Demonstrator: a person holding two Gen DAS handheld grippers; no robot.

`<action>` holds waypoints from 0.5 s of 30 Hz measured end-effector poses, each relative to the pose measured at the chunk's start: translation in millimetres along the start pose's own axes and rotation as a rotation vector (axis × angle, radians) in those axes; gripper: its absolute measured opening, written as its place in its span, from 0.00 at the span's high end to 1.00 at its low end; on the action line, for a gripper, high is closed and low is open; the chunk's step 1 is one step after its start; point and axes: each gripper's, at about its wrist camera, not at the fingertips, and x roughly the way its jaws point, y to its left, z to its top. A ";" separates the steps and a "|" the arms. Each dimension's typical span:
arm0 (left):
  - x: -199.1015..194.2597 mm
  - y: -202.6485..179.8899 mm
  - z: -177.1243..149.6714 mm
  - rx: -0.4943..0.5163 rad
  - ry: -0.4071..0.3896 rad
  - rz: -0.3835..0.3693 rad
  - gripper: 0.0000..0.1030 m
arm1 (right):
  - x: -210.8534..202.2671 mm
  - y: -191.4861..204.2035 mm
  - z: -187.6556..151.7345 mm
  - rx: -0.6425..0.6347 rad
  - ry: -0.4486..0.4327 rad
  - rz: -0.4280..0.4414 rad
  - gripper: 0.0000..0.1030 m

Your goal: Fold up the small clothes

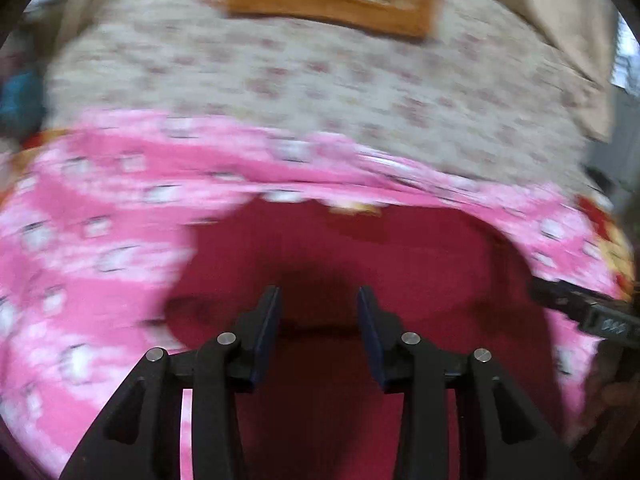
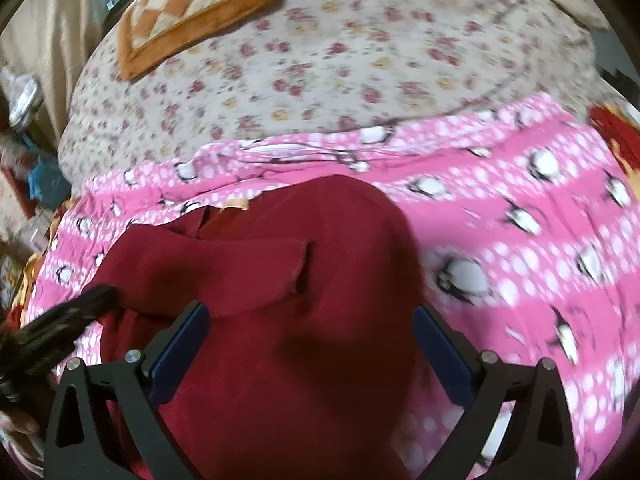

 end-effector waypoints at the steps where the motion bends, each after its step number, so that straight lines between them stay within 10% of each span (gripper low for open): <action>1: 1.2 10.6 -2.0 -0.024 -0.007 0.049 0.82 | 13.5 5.3 6.5 -0.028 0.026 -0.013 0.00; 5: 19.0 66.5 -16.6 -0.190 0.026 0.151 0.82 | 61.8 20.5 23.7 -0.124 0.108 -0.097 0.09; 12: 25.1 97.9 -23.9 -0.326 0.020 0.116 0.82 | 97.4 33.6 22.6 -0.206 0.167 -0.067 0.94; 15: 19.4 99.6 -23.6 -0.351 -0.009 0.088 0.82 | 71.3 26.1 29.7 -0.188 0.110 -0.026 0.94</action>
